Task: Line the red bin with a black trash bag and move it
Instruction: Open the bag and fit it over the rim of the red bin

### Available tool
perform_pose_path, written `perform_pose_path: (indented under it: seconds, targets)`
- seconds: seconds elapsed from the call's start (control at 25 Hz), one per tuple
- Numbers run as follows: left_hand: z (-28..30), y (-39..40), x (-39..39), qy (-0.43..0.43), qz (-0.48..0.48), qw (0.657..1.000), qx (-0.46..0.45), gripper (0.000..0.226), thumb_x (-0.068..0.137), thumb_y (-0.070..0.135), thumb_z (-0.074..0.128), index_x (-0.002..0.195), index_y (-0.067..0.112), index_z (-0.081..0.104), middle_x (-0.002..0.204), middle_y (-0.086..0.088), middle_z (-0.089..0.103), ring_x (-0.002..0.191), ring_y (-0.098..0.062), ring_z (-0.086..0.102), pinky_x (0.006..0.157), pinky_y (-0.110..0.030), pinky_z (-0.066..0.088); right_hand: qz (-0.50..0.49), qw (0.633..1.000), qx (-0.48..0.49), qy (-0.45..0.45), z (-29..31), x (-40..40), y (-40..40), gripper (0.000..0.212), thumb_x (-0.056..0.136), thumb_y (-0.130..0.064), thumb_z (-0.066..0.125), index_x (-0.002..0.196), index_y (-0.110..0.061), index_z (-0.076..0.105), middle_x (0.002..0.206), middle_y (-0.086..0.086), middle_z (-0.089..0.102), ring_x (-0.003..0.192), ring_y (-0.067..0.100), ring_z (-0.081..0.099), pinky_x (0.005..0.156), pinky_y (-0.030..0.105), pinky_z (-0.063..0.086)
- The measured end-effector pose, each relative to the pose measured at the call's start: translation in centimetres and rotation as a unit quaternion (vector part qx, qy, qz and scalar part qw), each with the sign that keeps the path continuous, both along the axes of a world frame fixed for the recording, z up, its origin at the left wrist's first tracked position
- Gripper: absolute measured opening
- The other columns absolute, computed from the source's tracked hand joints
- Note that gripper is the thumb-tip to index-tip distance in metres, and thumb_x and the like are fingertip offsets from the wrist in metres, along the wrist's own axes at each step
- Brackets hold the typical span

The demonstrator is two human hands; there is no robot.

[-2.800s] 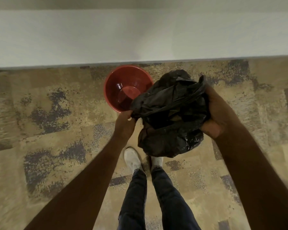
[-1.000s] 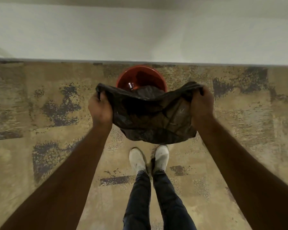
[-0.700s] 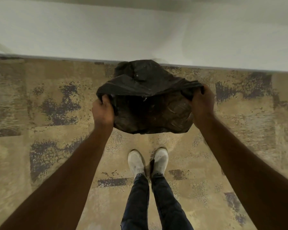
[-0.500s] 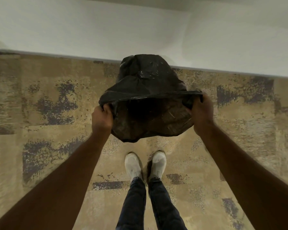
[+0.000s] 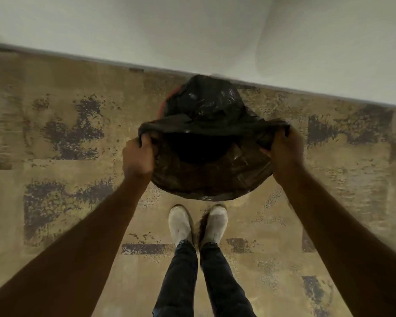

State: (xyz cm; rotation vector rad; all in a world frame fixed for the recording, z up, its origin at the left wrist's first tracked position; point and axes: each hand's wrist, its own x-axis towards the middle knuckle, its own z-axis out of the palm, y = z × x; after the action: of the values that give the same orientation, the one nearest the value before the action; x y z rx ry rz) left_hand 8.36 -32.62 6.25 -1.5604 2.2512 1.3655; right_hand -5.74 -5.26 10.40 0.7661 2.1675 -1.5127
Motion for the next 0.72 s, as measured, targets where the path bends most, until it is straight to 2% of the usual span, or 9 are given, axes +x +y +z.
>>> perform_pose_path:
  seconds: [0.08,0.16,0.24,0.32,0.4,0.48,0.56,0.6,0.72]
  targets:
    - [0.5,-0.3,0.1,-0.006,0.002,1.000,0.015,0.054,0.096,0.052,0.038,0.078,0.008,0.063,0.086,-0.016,0.066,0.079,-0.033,0.063,0.068,-0.040,0.048,0.038,0.999,0.025,0.022,0.8,-0.8,-0.3,0.022,0.107,-0.024,0.046,0.101,-0.029,0.067,0.099,-0.004,0.070,0.095,0.014,0.070,0.066,0.030,0.064]
    - [0.5,-0.5,1.0,-0.054,-0.040,0.997,0.034,0.057,0.094,0.058,0.039,0.082,0.009,0.065,0.089,-0.016,0.069,0.084,-0.036,0.067,0.076,-0.046,0.057,0.117,0.991,0.059,0.006,1.2,-1.0,-0.5,0.023,0.107,-0.032,0.048,0.093,-0.033,0.067,0.101,0.004,0.072,0.093,0.020,0.072,0.068,0.037,0.064]
    - [0.0,-0.5,2.1,-0.115,-0.083,0.988,0.059,0.066,0.093,0.065,0.039,0.090,0.006,0.067,0.093,-0.018,0.069,0.088,-0.038,0.068,0.084,-0.051,0.058,0.174,0.979,0.072,-0.083,1.1,-0.7,-0.7,0.026,0.105,-0.039,0.051,0.086,-0.032,0.066,0.104,0.009,0.071,0.092,0.025,0.071,0.072,0.044,0.064]
    - [-0.7,-0.6,2.7,-0.164,-0.099,0.978,0.088,0.072,0.094,0.073,0.038,0.092,0.007,0.066,0.092,-0.017,0.068,0.086,-0.036,0.068,0.086,-0.049,0.057,0.186,0.962,0.061,-0.193,1.0,-0.5,-0.8,0.024,0.103,-0.044,0.055,0.085,-0.030,0.064,0.108,0.009,0.069,0.093,0.025,0.068,0.068,0.041,0.064]
    - [-1.3,-0.6,3.0,-0.182,-0.111,0.971,0.108,0.068,0.093,0.076,0.036,0.083,0.014,0.062,0.086,-0.011,0.065,0.080,-0.028,0.065,0.081,-0.041,0.057,0.183,0.951,0.061,-0.240,0.7,-0.4,-0.8,0.027,0.100,-0.047,0.059,0.086,-0.025,0.065,0.106,0.009,0.069,0.092,0.025,0.068,0.061,0.037,0.063]
    - [-1.6,-0.5,2.9,-0.179,-0.110,0.966,0.149,0.063,0.093,0.076,0.037,0.079,0.018,0.058,0.082,-0.003,0.062,0.075,-0.019,0.062,0.068,-0.029,0.051,0.182,0.952,0.060,-0.238,0.5,-0.5,-0.6,0.030,0.099,-0.048,0.060,0.087,-0.021,0.067,0.102,0.008,0.070,0.088,0.024,0.069,0.052,0.031,0.061]
    - [-1.7,-0.6,2.5,-0.172,-0.110,0.961,0.186,0.060,0.094,0.075,0.037,0.089,0.019,0.060,0.081,0.001,0.061,0.075,-0.017,0.060,0.064,-0.024,0.044,0.180,0.957,0.057,-0.221,0.6,-0.7,-0.6,0.030,0.100,-0.047,0.059,0.090,-0.019,0.067,0.101,0.009,0.070,0.089,0.025,0.070,0.047,0.028,0.060]
    - [-1.6,-0.7,2.2,-0.163,-0.113,0.963,0.183,0.060,0.095,0.073,0.038,0.091,0.018,0.060,0.081,0.002,0.060,0.075,-0.017,0.060,0.064,-0.024,0.044,0.178,0.961,0.056,-0.205,0.8,-1.0,-0.6,0.029,0.101,-0.045,0.058,0.091,-0.019,0.068,0.102,0.009,0.071,0.091,0.024,0.070,0.047,0.028,0.060]
    - [-1.2,-1.5,0.9,-0.073,-0.080,0.985,0.136,0.055,0.099,0.061,0.044,0.075,0.014,0.062,0.073,-0.001,0.064,0.069,-0.021,0.065,0.053,-0.024,0.052,0.156,0.980,0.031,-0.121,1.0,-2.2,-1.4,0.025,0.104,-0.038,0.054,0.094,-0.022,0.070,0.100,0.006,0.073,0.092,0.020,0.072,0.057,0.032,0.064]
